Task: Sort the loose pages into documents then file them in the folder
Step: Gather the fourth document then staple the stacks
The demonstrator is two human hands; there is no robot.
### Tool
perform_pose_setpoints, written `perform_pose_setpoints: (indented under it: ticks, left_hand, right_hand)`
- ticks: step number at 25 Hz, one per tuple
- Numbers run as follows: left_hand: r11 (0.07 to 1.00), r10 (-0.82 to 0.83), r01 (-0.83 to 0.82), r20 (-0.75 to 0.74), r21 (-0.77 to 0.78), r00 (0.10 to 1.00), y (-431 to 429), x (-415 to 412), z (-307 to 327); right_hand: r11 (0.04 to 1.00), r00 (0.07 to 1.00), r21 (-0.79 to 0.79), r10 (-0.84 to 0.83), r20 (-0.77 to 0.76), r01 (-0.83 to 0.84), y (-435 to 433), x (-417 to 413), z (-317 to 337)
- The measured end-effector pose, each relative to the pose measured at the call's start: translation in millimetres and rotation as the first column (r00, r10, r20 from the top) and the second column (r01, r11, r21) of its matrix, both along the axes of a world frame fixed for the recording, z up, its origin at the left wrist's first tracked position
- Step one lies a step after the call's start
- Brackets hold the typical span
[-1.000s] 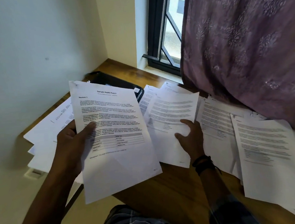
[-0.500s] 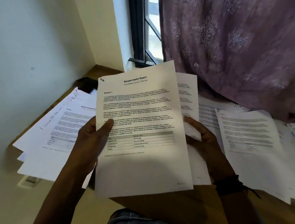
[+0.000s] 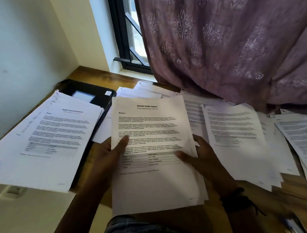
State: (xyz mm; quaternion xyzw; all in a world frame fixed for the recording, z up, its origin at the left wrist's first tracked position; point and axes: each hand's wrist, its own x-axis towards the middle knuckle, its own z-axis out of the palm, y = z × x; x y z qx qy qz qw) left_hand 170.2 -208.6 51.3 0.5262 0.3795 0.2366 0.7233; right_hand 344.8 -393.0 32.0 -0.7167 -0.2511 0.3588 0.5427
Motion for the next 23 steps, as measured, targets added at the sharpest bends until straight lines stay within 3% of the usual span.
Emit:
perform_pose_setpoints:
  ticks: [4, 6, 8, 10, 12, 15, 17, 20, 22, 23]
  left_hand:
    - [0.997, -0.071, 0.072, 0.036, -0.022, 0.997, -11.2, 0.4, -5.8]
    - [0.996, -0.092, 0.091, 0.013, 0.023, 0.996, -19.4, -0.8, -7.9]
    - [0.993, 0.000, 0.004, -0.034, 0.115, 0.999, -27.5, 0.1, -9.3]
    - [0.973, 0.128, -0.118, -0.033, 0.200, 0.991, -34.4, -0.2, -9.7]
    - [0.946, 0.203, -0.197, 0.003, 0.258, 0.979, -35.9, -3.7, -10.0]
    - [0.919, 0.303, -0.308, 0.056, 0.247, 0.951, -38.3, -10.0, -8.7]
    - [0.909, 0.310, -0.313, 0.057, 0.277, 0.949, -40.8, -11.5, -7.1]
    - [0.900, 0.315, -0.312, 0.038, 0.305, 0.948, -40.1, -14.5, -7.1]
    - [0.905, 0.321, -0.317, 0.036, 0.282, 0.946, -34.0, -18.5, -7.7]
    - [0.910, 0.315, -0.310, 0.030, 0.274, 0.949, -29.1, -20.6, -7.8]
  right_hand:
    - [0.993, 0.998, 0.114, 0.016, -0.064, -0.009, -12.3, 2.9, -3.4]
    - [0.994, 0.995, 0.103, 0.054, -0.088, -0.045, -20.5, 6.6, -3.6]
    - [1.000, 0.998, 0.028, 0.005, -0.063, -0.003, -28.6, 16.8, -7.4]
    - [0.981, 0.981, -0.116, -0.142, 0.133, 0.157, -45.0, 37.6, -22.1]
    - [0.956, 0.920, -0.168, -0.170, 0.354, 0.241, -62.9, 55.6, -38.3]
    - [0.965, 0.855, -0.258, 0.088, 0.511, 0.055, -63.4, 62.2, -60.5]
    - [0.921, 0.743, -0.386, 0.300, 0.599, -0.061, -45.7, 57.4, -72.2]
    - [0.884, 0.545, -0.460, 0.425, 0.723, -0.079, -23.6, 42.4, -81.6]
    - [0.924, 0.545, -0.343, 0.378, 0.748, -0.169, -20.8, 25.3, -92.7]
    - [0.931, 0.609, -0.276, 0.365, 0.705, -0.238, -21.4, 13.6, -89.5]
